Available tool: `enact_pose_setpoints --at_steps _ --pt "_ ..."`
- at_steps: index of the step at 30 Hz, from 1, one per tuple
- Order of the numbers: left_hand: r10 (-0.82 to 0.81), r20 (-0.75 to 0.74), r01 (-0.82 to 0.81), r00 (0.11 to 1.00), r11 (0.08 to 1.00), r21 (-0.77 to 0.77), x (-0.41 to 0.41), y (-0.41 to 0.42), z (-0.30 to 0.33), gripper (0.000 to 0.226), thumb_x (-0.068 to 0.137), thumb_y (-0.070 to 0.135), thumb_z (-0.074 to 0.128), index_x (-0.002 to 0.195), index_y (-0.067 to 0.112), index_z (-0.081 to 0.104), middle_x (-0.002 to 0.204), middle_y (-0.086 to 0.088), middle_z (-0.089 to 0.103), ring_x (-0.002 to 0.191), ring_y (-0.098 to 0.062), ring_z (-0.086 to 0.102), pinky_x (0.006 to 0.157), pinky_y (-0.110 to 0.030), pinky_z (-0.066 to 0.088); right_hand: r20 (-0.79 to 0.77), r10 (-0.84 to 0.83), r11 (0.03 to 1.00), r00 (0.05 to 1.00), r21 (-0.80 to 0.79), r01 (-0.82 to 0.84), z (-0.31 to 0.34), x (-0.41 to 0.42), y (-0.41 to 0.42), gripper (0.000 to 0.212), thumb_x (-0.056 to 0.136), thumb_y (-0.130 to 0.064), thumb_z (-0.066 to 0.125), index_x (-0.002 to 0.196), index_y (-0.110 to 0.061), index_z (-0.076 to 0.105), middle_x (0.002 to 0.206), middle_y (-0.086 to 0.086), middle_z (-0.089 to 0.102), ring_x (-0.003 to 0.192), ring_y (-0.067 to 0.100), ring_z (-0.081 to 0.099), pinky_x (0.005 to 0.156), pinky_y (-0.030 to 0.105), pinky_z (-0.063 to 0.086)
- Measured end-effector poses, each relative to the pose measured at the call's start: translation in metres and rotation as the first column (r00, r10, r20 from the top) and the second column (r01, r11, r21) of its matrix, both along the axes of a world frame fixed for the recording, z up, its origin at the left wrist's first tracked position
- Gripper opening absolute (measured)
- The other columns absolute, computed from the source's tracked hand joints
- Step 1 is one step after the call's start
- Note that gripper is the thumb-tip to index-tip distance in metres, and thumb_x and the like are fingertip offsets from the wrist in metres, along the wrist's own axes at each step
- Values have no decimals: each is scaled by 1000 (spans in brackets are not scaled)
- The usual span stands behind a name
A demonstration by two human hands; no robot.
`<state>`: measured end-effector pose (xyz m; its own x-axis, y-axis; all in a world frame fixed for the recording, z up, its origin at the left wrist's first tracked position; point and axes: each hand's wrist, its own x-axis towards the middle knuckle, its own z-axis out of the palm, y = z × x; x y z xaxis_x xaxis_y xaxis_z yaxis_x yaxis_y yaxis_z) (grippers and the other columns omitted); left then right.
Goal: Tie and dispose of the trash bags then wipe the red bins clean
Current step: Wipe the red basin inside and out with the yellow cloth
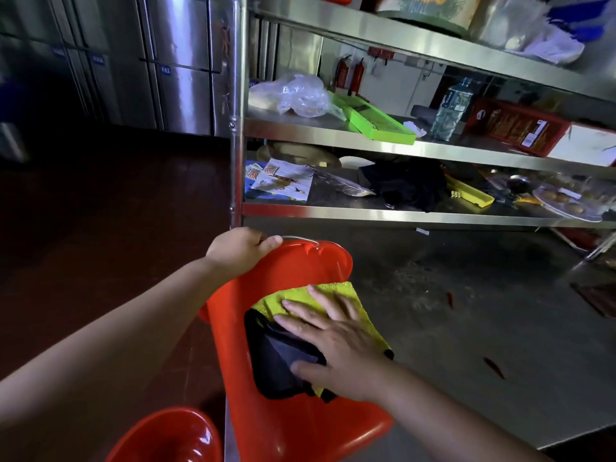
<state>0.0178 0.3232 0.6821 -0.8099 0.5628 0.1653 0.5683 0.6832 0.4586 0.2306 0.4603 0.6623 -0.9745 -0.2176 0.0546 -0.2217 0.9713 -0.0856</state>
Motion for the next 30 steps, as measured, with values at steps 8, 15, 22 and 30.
enact_pose_setpoints --at_steps 8,15,22,30 --pt "-40 2 40 999 995 94 -23 -2 -14 49 89 62 38 74 24 64 84 -3 69 93 -24 64 70 -27 42 -38 -181 973 983 -151 173 14 -81 10 60 84 -55 37 142 -48 28 153 -30 14 143 1 0 114 45 9" --pt "-83 -18 84 996 995 50 -29 0 -12 51 92 57 38 100 18 69 105 -12 69 105 -28 61 85 -34 47 -83 -150 970 985 -204 131 -6 -49 7 59 84 -56 41 141 -46 32 152 -27 15 146 9 -1 114 54 10" --pt "-82 79 75 994 993 88 -33 -11 -9 49 94 53 39 113 16 64 117 -12 64 111 -28 57 93 -33 42 -78 -29 976 997 -219 11 -29 47 -5 61 86 -63 37 142 -40 35 156 -18 17 147 20 -4 113 57 7" --pt "-193 -328 143 925 975 -171 -12 15 22 36 96 41 39 109 22 66 117 -4 61 120 -27 42 98 -43 28 -122 57 995 991 -75 -66 -36 63 -38 67 84 -63 43 145 -42 27 156 -18 19 147 25 5 112 57 8"
